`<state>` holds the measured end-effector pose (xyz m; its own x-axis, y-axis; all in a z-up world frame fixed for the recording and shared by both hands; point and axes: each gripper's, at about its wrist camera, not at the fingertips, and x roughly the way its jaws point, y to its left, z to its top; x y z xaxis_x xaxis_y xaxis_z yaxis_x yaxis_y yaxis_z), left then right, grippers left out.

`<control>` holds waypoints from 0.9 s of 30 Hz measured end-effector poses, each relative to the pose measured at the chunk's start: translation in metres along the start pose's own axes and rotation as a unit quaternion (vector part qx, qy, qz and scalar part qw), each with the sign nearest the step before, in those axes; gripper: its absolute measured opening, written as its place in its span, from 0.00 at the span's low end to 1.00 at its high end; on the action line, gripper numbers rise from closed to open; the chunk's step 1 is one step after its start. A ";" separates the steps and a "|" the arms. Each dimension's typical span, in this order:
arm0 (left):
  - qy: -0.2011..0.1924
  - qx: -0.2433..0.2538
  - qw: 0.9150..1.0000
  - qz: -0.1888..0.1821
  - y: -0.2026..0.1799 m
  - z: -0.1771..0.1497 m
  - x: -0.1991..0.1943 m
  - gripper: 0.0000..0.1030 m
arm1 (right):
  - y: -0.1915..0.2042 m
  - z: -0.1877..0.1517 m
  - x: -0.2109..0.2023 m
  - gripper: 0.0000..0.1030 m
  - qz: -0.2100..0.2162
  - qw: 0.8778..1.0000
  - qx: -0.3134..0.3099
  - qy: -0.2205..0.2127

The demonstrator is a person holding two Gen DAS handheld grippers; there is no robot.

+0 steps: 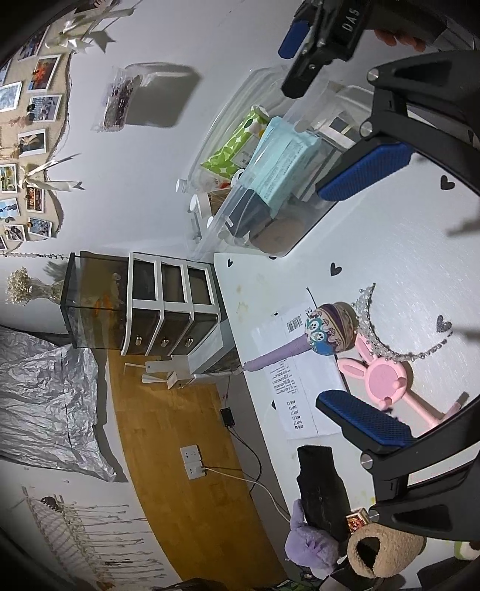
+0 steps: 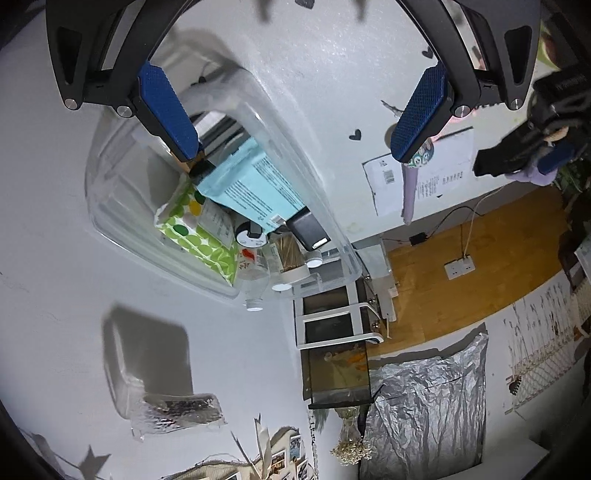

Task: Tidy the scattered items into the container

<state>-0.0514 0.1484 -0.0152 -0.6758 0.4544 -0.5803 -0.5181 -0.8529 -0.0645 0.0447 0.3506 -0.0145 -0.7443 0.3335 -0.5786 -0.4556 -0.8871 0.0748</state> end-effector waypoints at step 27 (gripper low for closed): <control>0.001 0.004 1.000 -0.007 0.013 -0.015 -0.018 1.00 | 0.004 -0.025 -0.027 1.00 -0.020 1.000 0.009 -0.001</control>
<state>-0.0381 0.1255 -0.0184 -0.6676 0.4651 -0.5814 -0.5313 -0.8446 -0.0656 0.0749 0.3300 -0.0188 -0.7263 0.3699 -0.5793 -0.4944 -0.8667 0.0664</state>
